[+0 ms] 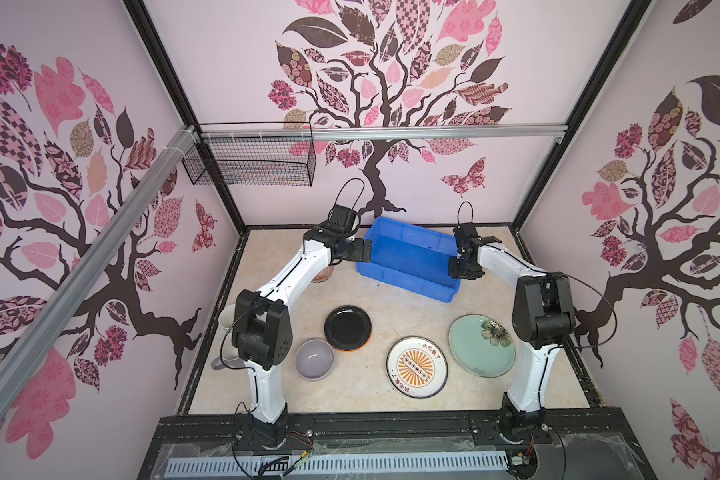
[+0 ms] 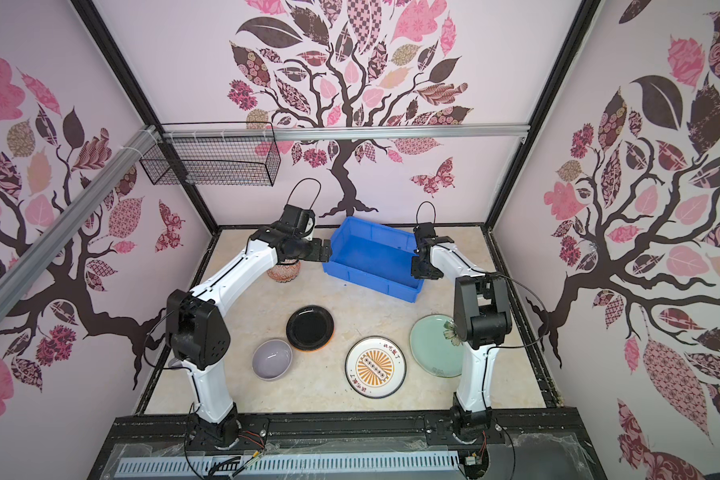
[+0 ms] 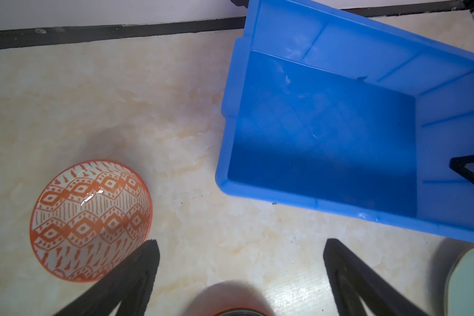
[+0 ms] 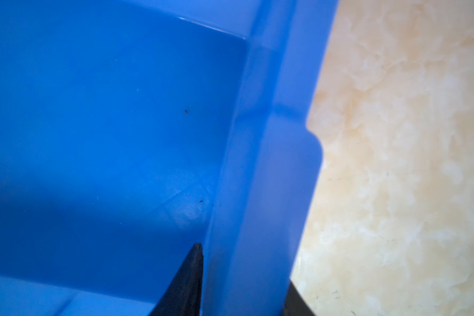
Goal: Place the mixed dishes into the plastic bin
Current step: 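Carry the blue bin nearer the robot with both grippers and lower it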
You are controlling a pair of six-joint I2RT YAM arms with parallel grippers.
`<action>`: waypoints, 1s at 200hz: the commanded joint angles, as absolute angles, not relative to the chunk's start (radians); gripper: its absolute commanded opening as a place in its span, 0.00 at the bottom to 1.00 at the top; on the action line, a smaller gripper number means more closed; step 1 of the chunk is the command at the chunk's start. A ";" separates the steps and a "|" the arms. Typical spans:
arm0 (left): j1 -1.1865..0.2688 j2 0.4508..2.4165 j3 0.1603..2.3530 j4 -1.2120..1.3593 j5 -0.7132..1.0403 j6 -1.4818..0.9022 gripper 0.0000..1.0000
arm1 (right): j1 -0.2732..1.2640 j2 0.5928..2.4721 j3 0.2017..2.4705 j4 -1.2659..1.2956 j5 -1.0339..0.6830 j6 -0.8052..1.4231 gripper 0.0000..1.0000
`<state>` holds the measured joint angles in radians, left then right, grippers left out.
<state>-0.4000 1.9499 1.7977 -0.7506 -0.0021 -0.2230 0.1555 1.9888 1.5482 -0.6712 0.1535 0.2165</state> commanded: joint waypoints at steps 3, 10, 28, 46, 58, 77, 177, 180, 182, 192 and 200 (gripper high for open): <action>-0.387 2.019 1.880 -0.780 -0.027 -0.192 0.98 | 0.157 1.982 1.564 -0.699 0.120 0.210 0.31; -0.385 2.036 1.889 -0.769 -0.041 -0.179 0.98 | 0.158 1.977 1.559 -0.699 0.124 0.209 0.29; -0.378 2.086 1.915 -0.754 -0.063 -0.161 0.97 | 0.157 1.957 1.535 -0.687 0.129 0.207 0.29; -0.371 2.142 1.979 -0.791 -0.036 -0.166 0.92 | 0.156 1.947 1.522 -0.686 0.120 0.208 0.29; -0.371 2.157 1.983 -0.800 -0.017 -0.168 0.90 | 0.157 1.941 1.514 -0.686 0.104 0.215 0.28; -0.372 2.145 1.956 -0.799 0.011 -0.180 0.87 | 0.157 1.930 1.495 -0.688 0.076 0.222 0.28; -0.388 2.102 1.786 -0.786 0.077 -0.193 0.71 | 0.173 1.921 1.481 -0.674 0.000 0.218 0.30; -0.389 2.098 1.780 -0.787 0.075 -0.192 0.70 | 0.176 1.921 1.480 -0.673 -0.002 0.216 0.30; -0.391 2.095 1.775 -0.787 0.074 -0.192 0.70 | 0.177 1.922 1.480 -0.673 -0.004 0.215 0.30; -0.396 2.080 1.751 -0.784 0.063 -0.193 0.68 | 0.189 1.922 1.482 -0.677 0.000 0.215 0.30; -0.398 2.067 1.726 -0.779 0.049 -0.198 0.67 | 0.199 1.924 1.483 -0.677 0.004 0.216 0.30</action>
<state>-0.3813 2.1132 1.7992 -0.7712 0.0578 -0.1928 0.1650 1.9369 1.4631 -0.6483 0.0257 0.2207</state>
